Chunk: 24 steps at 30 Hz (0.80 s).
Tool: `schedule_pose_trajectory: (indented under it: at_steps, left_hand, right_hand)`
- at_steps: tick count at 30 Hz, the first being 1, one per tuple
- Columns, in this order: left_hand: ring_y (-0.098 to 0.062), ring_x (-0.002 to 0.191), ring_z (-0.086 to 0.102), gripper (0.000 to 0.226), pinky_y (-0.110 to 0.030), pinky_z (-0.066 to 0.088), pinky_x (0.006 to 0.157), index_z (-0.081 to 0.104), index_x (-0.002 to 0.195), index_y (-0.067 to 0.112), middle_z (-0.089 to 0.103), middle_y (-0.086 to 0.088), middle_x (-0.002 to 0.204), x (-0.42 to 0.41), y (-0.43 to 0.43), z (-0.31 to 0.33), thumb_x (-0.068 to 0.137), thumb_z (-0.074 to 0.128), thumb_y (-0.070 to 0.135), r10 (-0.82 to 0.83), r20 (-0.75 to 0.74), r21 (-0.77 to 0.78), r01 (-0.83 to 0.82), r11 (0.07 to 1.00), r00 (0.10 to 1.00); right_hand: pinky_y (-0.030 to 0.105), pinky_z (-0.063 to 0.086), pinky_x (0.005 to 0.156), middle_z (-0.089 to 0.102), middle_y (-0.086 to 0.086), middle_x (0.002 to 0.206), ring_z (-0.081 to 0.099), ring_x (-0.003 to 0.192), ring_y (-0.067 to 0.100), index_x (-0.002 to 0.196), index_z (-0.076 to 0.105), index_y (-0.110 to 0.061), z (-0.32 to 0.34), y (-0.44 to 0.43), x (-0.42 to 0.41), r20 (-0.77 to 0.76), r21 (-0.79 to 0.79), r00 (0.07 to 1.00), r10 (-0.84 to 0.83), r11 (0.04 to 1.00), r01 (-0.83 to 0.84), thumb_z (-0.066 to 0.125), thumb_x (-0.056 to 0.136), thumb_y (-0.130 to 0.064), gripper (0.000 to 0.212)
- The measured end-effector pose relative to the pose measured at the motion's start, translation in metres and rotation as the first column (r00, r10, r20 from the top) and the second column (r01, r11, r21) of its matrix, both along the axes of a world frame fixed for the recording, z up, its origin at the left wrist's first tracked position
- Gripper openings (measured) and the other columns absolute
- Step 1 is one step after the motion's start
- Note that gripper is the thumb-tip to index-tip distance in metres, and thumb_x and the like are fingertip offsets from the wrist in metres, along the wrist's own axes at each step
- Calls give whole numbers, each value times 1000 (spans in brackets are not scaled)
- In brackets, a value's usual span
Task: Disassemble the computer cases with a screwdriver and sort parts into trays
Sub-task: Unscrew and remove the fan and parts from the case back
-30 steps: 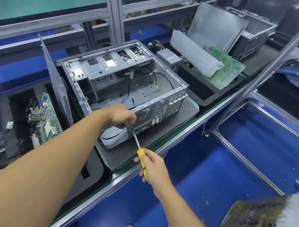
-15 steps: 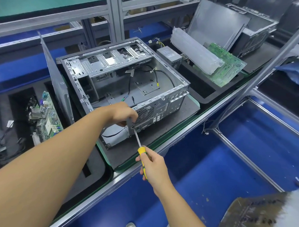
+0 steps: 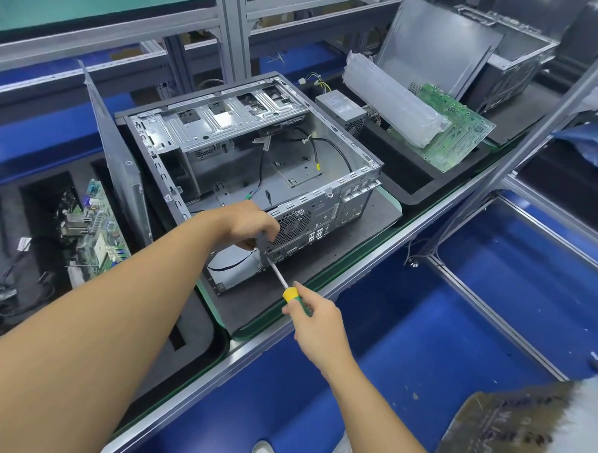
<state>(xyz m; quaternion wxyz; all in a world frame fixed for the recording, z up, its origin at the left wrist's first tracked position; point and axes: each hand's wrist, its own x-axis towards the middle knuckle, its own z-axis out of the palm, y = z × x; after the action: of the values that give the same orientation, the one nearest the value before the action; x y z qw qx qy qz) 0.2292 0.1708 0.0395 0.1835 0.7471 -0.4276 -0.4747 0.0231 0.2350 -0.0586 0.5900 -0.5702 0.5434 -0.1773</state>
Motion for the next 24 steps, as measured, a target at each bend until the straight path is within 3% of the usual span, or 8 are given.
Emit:
schedule_pose_trajectory:
  at_steps: [2, 8, 16, 19, 22, 24]
  left_hand:
    - [-18, 58, 31, 31, -34, 39, 68, 34, 36, 22, 29, 4, 53, 0, 0, 0, 56, 58, 19, -1, -1, -3, 1, 1000, 1000]
    - [-19, 60, 26, 32, -33, 35, 62, 29, 40, 23, 24, 0, 58, 1, -1, -1, 54, 58, 19, -22, -8, -11, 21, 1000, 1000]
    - [-18, 59, 28, 29, -31, 34, 59, 32, 39, 23, 27, 0, 58, 3, -3, -5, 53, 58, 21, -34, -7, -15, 34, 999, 999]
    - [-18, 59, 30, 28, -32, 37, 61, 35, 37, 22, 29, 1, 57, 4, -3, -5, 53, 58, 22, -30, -5, -9, 30, 1000, 1000]
    - [-17, 58, 32, 29, -33, 40, 65, 36, 36, 22, 30, 3, 54, 3, -3, -6, 54, 59, 21, -15, -5, -5, 15, 1000, 1000]
    - [-18, 59, 32, 28, -34, 40, 66, 36, 40, 23, 30, 2, 55, 3, -3, -6, 55, 59, 20, -6, -15, -14, 6, 1000, 1000]
  right_hand:
    - [25, 41, 48, 70, -16, 116, 40, 48, 7, 134, 62, -36, 0, -4, -3, -12, -26, 1000, -7, 1000, 7, 54, 95, -37, 39]
    - [17, 39, 48, 72, -11, 110, 43, 45, 1, 140, 55, -41, -3, -1, -4, -29, -63, 1000, 4, 998, -6, 52, 99, -41, 42]
    - [23, 41, 49, 73, -8, 95, 40, 48, 5, 139, 56, -41, -4, 1, -2, -2, -60, 999, -41, 997, 41, 52, 97, -36, 42]
    - [26, 43, 49, 73, -8, 99, 42, 52, 9, 140, 56, -39, 1, -1, -3, -20, -70, 999, -29, 997, 27, 53, 99, -35, 41]
    - [31, 53, 68, 66, -12, 126, 60, 84, 13, 145, 51, -36, 10, -6, -5, -190, -220, 981, 31, 973, -73, 50, 102, -39, 44]
    - [32, 48, 76, 61, -13, 130, 59, 110, 16, 149, 45, -34, 15, -9, -5, -492, -407, 870, 23, 877, -254, 48, 103, -37, 46]
